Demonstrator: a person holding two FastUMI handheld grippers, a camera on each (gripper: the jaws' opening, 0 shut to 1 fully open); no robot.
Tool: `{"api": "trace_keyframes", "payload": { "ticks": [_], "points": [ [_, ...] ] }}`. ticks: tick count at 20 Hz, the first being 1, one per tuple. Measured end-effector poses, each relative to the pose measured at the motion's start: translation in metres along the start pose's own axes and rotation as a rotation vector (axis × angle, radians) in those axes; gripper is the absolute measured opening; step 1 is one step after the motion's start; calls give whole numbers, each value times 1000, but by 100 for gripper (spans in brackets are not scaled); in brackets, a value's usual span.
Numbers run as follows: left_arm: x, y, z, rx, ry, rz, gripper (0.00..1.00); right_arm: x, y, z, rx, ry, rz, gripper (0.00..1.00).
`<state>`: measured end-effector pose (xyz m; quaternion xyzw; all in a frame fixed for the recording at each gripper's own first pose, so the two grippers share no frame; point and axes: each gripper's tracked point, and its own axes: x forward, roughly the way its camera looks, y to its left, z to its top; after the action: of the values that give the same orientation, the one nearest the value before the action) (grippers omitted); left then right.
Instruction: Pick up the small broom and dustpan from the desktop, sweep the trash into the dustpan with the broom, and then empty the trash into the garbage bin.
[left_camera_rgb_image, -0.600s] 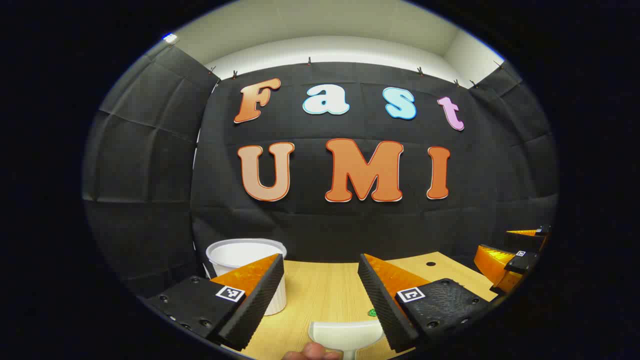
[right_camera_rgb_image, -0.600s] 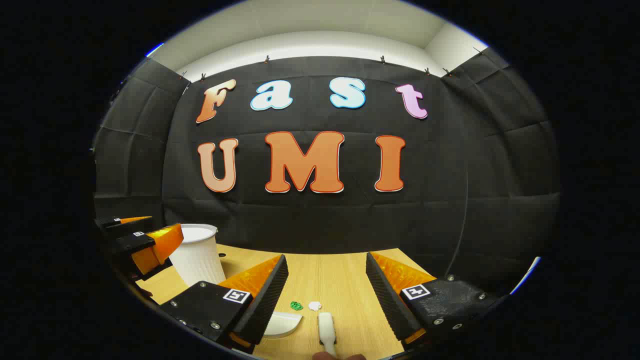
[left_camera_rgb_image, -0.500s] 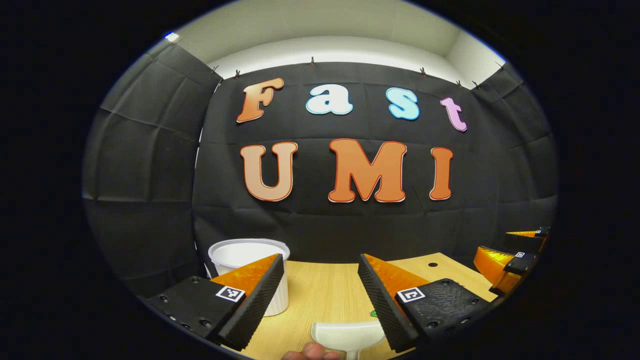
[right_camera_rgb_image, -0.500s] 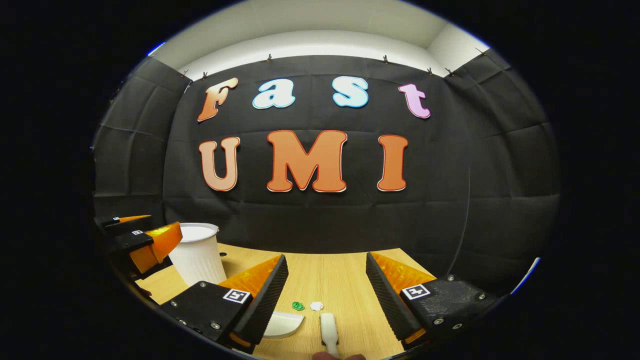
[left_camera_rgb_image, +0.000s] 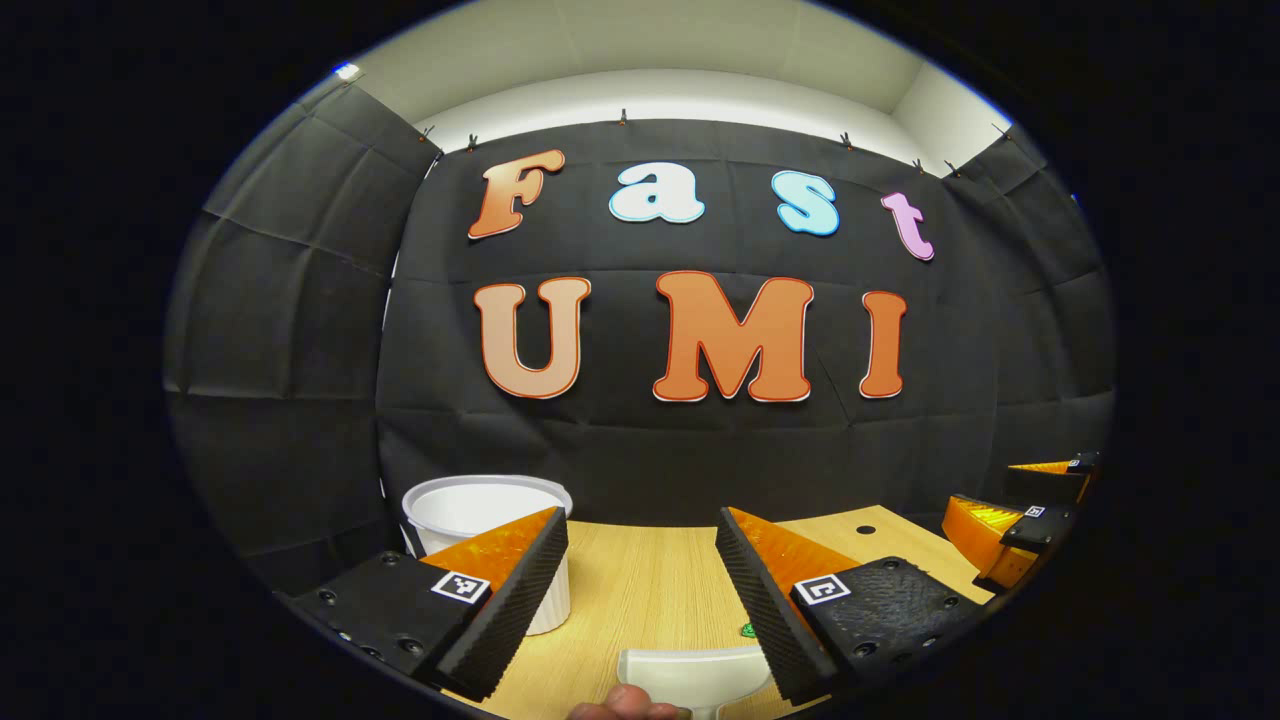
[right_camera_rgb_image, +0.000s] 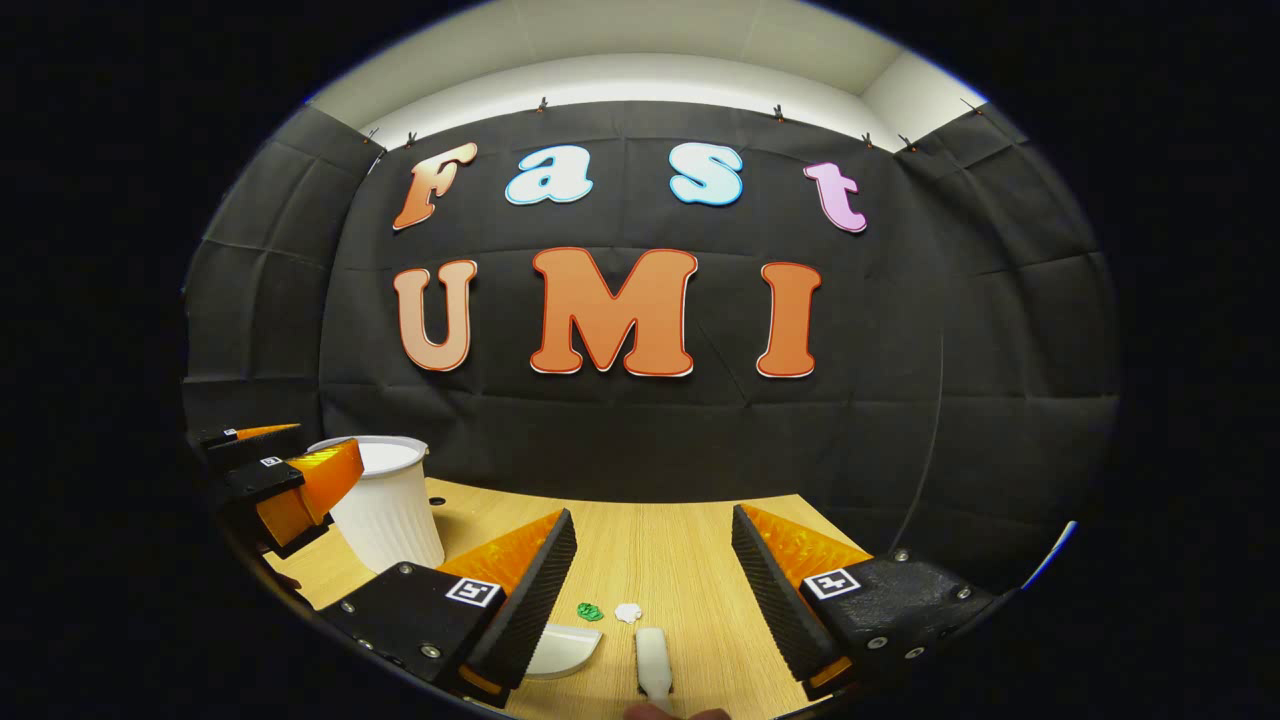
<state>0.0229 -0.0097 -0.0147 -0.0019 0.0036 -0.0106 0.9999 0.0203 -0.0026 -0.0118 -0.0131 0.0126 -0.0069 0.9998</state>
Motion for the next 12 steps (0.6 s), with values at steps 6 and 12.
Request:
{"api": "trace_keyframes", "payload": {
  "ticks": [6, 12],
  "points": [
    [2, -26, -7, 21, 19, -55, 95, 5, -8, -17, -19, 48, -8, 94],
    [3, -39, -13, 36, 39, -63, 95, 6, -11, -21, -15, 63, 11, 94]
  ]
}}
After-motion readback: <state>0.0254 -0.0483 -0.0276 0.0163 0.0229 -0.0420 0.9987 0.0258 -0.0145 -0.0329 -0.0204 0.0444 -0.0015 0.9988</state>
